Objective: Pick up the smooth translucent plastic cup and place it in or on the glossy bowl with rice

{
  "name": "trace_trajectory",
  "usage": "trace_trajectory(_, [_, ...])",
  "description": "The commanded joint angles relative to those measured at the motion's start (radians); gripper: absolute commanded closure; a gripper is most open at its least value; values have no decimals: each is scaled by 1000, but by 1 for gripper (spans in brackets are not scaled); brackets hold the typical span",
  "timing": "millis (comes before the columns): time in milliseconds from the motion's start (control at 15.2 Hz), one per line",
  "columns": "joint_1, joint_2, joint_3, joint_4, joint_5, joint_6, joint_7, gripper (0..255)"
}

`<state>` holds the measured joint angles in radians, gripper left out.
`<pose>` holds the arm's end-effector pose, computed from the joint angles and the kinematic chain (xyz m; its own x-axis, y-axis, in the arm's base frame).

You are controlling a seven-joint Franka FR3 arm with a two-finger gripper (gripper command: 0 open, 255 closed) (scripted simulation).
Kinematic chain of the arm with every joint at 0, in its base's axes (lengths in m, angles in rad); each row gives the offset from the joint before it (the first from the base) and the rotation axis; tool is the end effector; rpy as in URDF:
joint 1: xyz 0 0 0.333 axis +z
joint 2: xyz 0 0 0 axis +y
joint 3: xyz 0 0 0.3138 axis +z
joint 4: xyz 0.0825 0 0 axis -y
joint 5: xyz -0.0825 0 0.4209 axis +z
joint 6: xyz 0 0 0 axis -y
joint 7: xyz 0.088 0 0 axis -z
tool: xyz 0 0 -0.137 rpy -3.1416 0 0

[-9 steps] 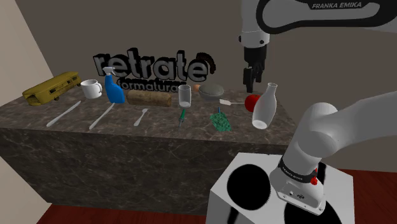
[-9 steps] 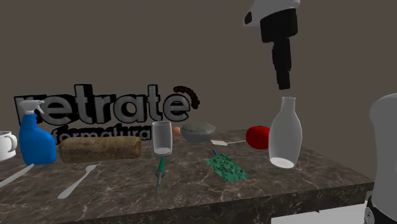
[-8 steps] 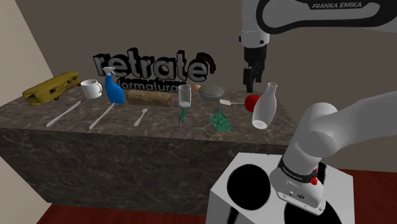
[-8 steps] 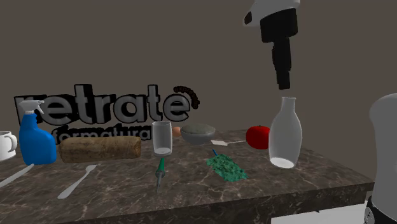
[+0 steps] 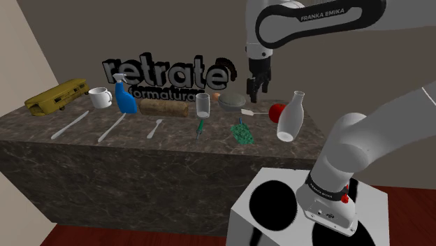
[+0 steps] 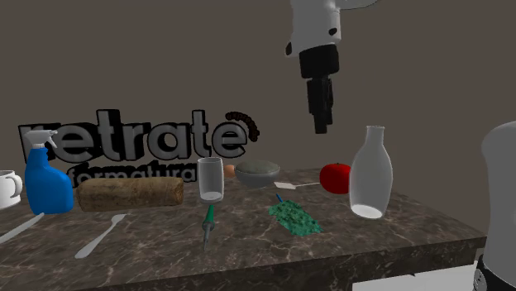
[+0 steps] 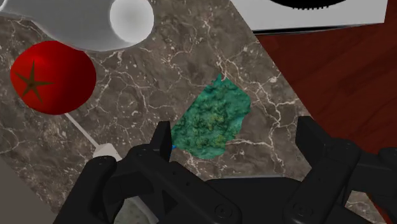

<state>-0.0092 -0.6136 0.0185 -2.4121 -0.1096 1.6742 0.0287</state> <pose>0.3860 -0.0101 0.4764 0.9925 -0.0127 -0.1214 0.0021 -0.9927 0.1207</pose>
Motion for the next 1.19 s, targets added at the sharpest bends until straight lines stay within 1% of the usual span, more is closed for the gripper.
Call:
trace_trajectory(0, [-6, 80, -7, 32, -2, 63, 5, 0])
trace_trajectory(330, [-20, 259, -24, 117, -1, 187, 13, 0])
trace_trajectory(594, [-29, 403, -37, 207, 4, 265, 16, 0])
trace_trajectory(858, [-37, 546, -48, 317, 15, 324, 16, 0])
trace_trajectory(1122, [-46, 690, -57, 447, 31, 363, 12, 0])
